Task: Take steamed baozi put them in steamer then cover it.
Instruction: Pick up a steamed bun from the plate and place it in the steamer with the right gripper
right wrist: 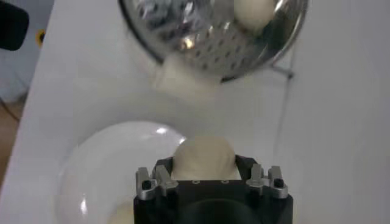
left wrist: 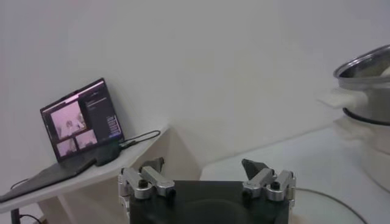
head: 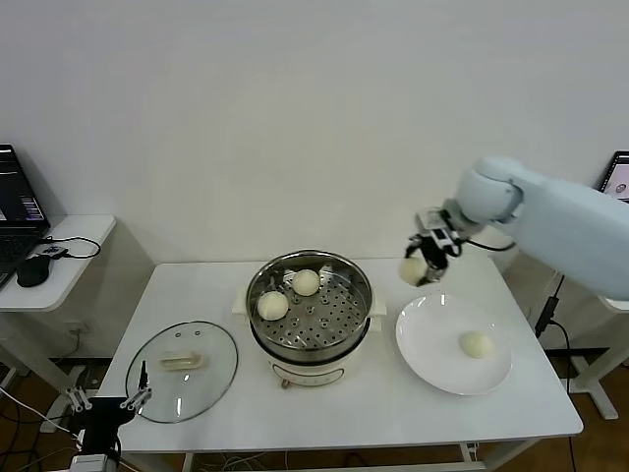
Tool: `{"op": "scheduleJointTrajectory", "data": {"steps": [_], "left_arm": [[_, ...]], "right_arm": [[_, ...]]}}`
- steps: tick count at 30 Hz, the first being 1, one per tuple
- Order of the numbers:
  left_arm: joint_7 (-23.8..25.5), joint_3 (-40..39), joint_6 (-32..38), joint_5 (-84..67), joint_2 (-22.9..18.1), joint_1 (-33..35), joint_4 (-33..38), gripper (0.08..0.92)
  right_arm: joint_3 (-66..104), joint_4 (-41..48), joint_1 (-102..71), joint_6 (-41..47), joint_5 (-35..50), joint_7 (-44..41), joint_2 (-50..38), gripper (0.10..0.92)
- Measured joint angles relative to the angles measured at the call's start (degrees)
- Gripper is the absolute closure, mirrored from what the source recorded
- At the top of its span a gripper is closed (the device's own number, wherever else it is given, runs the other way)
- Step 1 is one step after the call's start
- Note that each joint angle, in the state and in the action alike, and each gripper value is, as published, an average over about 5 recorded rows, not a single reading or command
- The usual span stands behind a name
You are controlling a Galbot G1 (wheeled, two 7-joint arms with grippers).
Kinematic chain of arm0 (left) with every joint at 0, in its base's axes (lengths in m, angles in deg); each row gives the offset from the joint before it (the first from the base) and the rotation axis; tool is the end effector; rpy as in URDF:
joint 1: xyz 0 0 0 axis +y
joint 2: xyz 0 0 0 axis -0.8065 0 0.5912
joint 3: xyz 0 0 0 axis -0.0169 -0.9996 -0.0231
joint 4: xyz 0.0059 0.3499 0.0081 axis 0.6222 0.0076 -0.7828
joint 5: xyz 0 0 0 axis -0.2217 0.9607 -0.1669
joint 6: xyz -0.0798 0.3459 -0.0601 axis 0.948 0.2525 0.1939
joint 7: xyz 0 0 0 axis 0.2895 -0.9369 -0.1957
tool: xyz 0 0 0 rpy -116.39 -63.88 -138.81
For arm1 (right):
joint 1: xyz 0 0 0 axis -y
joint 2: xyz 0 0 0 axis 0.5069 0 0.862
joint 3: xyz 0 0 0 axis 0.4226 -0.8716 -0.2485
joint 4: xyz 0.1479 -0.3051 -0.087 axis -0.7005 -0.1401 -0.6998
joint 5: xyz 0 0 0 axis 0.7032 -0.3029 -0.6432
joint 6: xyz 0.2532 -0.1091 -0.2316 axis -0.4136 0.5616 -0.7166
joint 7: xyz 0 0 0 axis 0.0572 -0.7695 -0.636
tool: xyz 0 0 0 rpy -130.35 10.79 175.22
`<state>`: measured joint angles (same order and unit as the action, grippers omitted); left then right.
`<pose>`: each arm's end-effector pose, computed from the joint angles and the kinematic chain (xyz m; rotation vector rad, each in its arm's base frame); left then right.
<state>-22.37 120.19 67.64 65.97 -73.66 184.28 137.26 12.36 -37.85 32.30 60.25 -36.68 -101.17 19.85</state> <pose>0.1350 0.1216 -0.3078 0.3563 -2.9188 -0.6080 0.5370 0.0064 -0.0091 1.4441 -1.3674 1.6753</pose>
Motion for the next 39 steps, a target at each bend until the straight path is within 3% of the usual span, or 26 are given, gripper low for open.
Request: {"op": "scheduleJointTrajectory", "data": {"steps": [17, 39], "left_arm": [[-0.5, 2.3, 0.4, -0.1, -0.7, 0.7, 0.4, 0.177], [-0.9, 2.1, 0.5, 0.2, -1.3, 0.5, 0.3, 0.177]], "right_arm": [[-5.4, 5.7, -3.2, -6.0, 0.0, 3.3, 19.6, 0.37], [-9.3, 2.0, -4.7, -18.6, -4.9, 3.7, 21.1, 0.363]]}}
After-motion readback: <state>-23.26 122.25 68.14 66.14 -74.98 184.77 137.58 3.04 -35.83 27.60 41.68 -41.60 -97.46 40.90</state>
